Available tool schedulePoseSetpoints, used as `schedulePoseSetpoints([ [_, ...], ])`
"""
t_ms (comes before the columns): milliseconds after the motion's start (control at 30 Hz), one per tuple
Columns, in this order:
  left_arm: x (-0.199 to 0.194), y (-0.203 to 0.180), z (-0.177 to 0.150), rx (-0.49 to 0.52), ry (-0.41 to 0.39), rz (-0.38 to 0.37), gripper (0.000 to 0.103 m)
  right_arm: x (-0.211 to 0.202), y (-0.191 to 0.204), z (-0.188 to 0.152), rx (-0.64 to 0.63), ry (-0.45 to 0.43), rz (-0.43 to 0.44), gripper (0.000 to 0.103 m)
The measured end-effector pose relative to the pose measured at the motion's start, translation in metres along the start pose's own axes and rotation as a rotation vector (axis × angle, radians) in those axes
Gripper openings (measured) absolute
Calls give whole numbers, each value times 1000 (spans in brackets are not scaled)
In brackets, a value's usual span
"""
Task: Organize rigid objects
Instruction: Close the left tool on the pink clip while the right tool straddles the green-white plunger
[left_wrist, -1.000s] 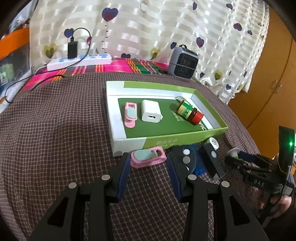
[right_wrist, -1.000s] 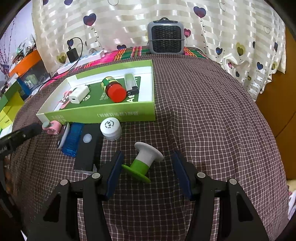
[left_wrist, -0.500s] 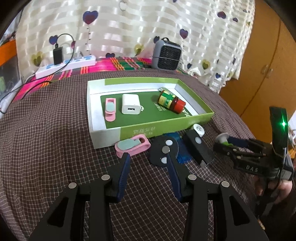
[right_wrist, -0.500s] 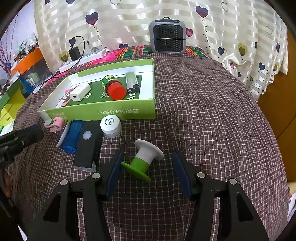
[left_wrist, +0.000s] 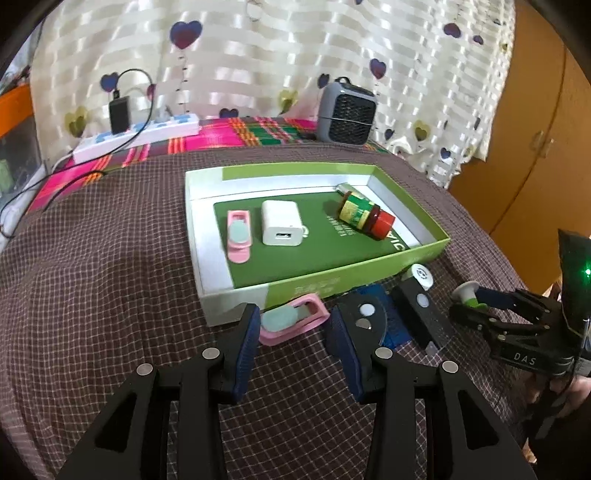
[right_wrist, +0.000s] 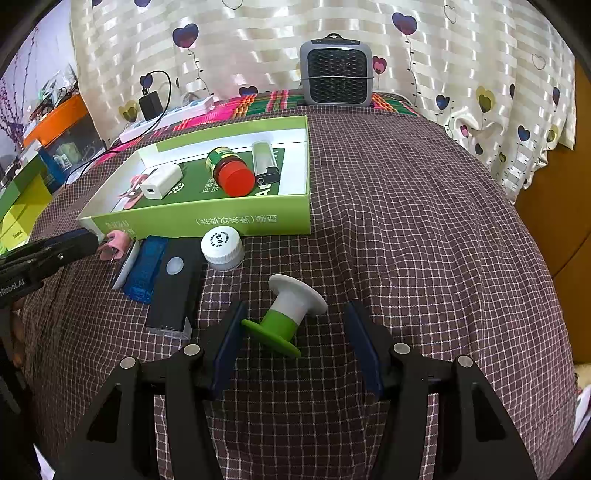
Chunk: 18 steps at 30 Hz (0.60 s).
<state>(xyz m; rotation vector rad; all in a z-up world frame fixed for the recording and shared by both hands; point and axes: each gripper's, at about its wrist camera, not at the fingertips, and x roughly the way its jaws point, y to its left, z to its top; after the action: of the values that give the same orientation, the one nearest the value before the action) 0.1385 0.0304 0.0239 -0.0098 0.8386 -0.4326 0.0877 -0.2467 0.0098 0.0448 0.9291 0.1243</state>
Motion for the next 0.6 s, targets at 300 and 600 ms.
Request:
schedulePoseSetpoints([
  [300,-12,-16,-12,29,-5,-32,40,1,0,0,-3,-1,4,57],
  [600,-3,4,-1,31,-4,60,40,1,1,1,-5,-1,4,56],
])
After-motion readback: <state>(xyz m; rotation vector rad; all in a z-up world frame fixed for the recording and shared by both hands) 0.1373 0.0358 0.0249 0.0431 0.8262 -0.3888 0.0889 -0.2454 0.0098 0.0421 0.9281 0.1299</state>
